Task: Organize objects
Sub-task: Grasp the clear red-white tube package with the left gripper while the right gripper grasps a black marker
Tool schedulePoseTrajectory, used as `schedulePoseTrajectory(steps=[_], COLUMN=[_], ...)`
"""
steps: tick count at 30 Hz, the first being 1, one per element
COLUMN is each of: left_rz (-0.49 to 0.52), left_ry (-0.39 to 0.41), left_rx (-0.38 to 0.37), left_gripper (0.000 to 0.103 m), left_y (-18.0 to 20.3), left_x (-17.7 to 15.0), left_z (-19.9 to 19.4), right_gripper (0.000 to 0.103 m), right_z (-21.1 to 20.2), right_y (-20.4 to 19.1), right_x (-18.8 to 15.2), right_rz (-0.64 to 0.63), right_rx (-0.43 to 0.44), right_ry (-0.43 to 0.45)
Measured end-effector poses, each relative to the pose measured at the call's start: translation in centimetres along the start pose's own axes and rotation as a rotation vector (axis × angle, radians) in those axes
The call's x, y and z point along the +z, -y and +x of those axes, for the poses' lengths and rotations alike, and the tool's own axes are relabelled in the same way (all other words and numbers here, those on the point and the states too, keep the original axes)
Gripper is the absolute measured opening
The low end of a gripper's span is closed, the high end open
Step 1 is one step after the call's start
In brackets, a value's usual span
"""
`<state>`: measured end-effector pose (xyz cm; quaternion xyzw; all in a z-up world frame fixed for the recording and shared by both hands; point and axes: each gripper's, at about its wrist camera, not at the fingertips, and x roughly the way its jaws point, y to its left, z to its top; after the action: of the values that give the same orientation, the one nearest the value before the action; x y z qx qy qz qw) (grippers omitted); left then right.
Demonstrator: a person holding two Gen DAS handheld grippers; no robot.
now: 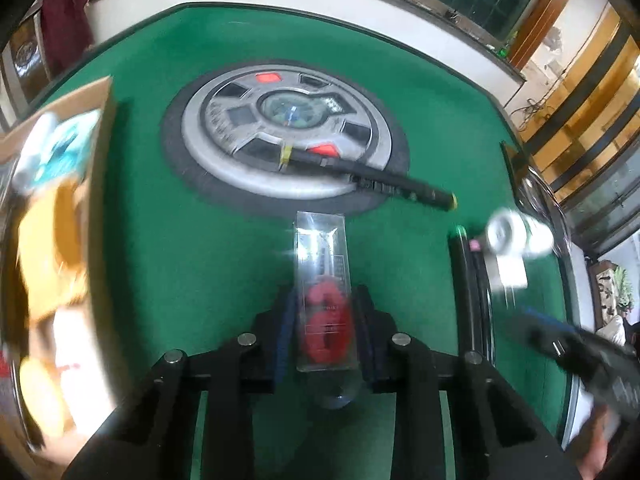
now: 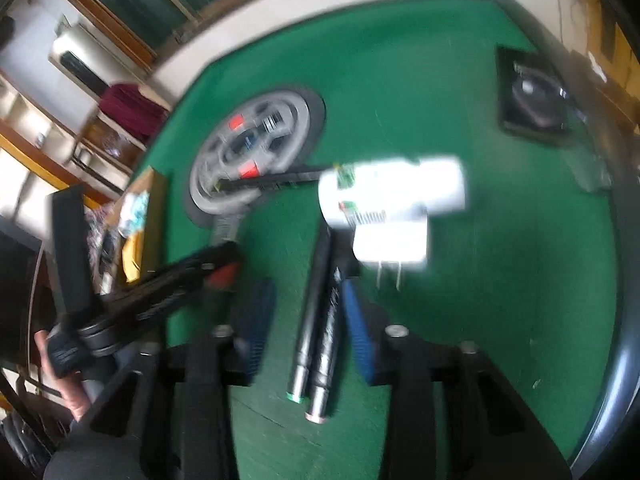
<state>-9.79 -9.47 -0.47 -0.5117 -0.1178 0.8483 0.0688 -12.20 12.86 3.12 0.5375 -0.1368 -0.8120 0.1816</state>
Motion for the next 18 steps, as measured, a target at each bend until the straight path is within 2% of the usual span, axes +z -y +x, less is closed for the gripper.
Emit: schedulePoseTrajectory(steps=[4, 8, 10, 16, 18], left_rz=[0.022, 0.037, 0.038, 0.051, 0.078], left_ry=[0.027, 0.044, 0.049, 0.078, 0.091], left_rx=[-0.002, 0.010, 0.004, 0.027, 0.071], left_gripper=[0.025, 0.026, 0.026, 0.028, 0.028], left_y=[-0.1, 0.3, 0.2, 0.6, 1.3], left_x=[-2.4, -2.7, -2.6, -2.6, -2.7], left_z=[-1.3, -1.5, -1.5, -1.2, -1.0], right_gripper=[0.021, 0.019, 0.010, 0.010, 0.012], right_z=[0.9, 1.9, 1.6, 1.5, 1.7], right_y=[-0.5, -0.6, -0.9, -0.9, -1.4], right_x=[-0.5, -0.8, -0.8, -0.9, -1.1], right_rz=[-0.027, -0.044, -0.062, -0.089, -0.122], right_rx=[-0.084, -0.129, -0.178, -0.185, -0.207], right_ry=[-0.009, -0.015, -0.002, -0.010, -0.004])
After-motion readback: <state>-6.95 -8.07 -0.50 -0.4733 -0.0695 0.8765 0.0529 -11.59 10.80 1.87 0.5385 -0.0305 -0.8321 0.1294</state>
